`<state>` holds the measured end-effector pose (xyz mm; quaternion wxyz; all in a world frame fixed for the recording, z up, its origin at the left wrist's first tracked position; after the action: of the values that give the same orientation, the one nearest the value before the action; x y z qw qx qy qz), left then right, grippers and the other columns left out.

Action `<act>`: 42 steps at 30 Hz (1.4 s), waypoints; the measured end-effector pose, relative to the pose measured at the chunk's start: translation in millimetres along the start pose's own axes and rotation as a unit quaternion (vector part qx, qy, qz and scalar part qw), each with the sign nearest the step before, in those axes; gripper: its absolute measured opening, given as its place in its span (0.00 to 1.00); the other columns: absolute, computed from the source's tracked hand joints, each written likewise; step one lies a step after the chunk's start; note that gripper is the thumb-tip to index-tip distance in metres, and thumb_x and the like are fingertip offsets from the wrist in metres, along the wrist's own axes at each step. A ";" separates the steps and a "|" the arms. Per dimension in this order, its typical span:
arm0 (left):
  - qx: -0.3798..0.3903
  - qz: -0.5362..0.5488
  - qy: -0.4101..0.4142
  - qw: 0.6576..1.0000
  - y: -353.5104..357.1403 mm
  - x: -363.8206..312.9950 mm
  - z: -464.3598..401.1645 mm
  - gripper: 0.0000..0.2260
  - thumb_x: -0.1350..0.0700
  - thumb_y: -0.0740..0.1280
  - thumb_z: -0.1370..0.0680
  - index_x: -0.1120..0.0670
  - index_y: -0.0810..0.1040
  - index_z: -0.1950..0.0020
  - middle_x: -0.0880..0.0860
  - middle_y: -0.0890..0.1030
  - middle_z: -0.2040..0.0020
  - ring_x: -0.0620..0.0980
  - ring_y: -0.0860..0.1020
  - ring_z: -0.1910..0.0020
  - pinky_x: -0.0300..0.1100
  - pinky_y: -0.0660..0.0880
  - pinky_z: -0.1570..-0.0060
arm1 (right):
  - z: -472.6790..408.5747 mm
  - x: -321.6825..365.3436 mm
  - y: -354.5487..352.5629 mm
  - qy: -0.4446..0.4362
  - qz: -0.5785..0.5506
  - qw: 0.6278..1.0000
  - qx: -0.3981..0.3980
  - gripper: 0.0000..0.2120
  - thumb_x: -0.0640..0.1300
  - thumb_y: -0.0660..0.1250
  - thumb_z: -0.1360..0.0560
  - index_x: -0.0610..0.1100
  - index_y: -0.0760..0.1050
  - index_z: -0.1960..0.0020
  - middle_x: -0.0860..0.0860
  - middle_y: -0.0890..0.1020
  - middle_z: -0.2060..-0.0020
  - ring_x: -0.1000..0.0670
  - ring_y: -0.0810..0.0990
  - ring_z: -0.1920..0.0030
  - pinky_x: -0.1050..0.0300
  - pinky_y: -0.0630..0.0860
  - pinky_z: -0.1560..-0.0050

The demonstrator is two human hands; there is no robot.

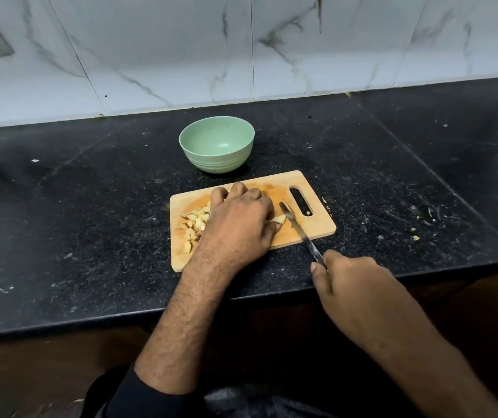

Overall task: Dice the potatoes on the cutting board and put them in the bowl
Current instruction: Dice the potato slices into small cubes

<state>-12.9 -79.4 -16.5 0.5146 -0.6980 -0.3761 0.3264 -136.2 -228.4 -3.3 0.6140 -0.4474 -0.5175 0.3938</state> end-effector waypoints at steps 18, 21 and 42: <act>-0.028 0.061 -0.053 0.996 4.8 -10.6 4.0 0.09 0.45 0.65 0.20 0.44 0.79 0.42 0.41 0.75 0.47 0.46 0.67 0.42 0.51 0.58 0.39 | -18.2 13.4 1.7 -0.024 0.073 0.996 0.051 0.10 0.47 0.51 0.15 0.48 0.69 0.39 0.53 0.67 0.66 0.46 0.71 0.60 0.53 0.67 0.60; -0.049 0.083 -0.073 0.993 6.0 -12.0 7.6 0.08 0.44 0.66 0.21 0.45 0.80 0.45 0.40 0.73 0.50 0.45 0.67 0.44 0.50 0.57 0.39 | -15.0 5.3 -0.2 -0.027 0.055 0.996 0.070 0.11 0.49 0.49 0.15 0.49 0.69 0.41 0.54 0.71 0.64 0.50 0.73 0.62 0.53 0.70 0.61; -0.054 0.100 -0.112 0.987 3.4 -12.6 18.8 0.10 0.47 0.67 0.21 0.43 0.81 0.41 0.44 0.77 0.45 0.48 0.65 0.36 0.53 0.55 0.36 | -0.5 16.6 -4.3 -0.038 0.063 0.996 0.040 0.11 0.53 0.48 0.15 0.50 0.66 0.49 0.55 0.70 0.66 0.49 0.73 0.62 0.54 0.70 0.61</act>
<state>-34.4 -82.1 -23.7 0.3952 -0.7178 -0.3769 0.4318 -133.1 -214.0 5.5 0.5853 -0.4393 -0.4945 0.4689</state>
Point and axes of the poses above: each hand's wrist, its own z-axis away from the middle knuckle, its own y-axis out of the palm, x = y × z, the point moved 1 cm from there along -z, towards the middle knuckle
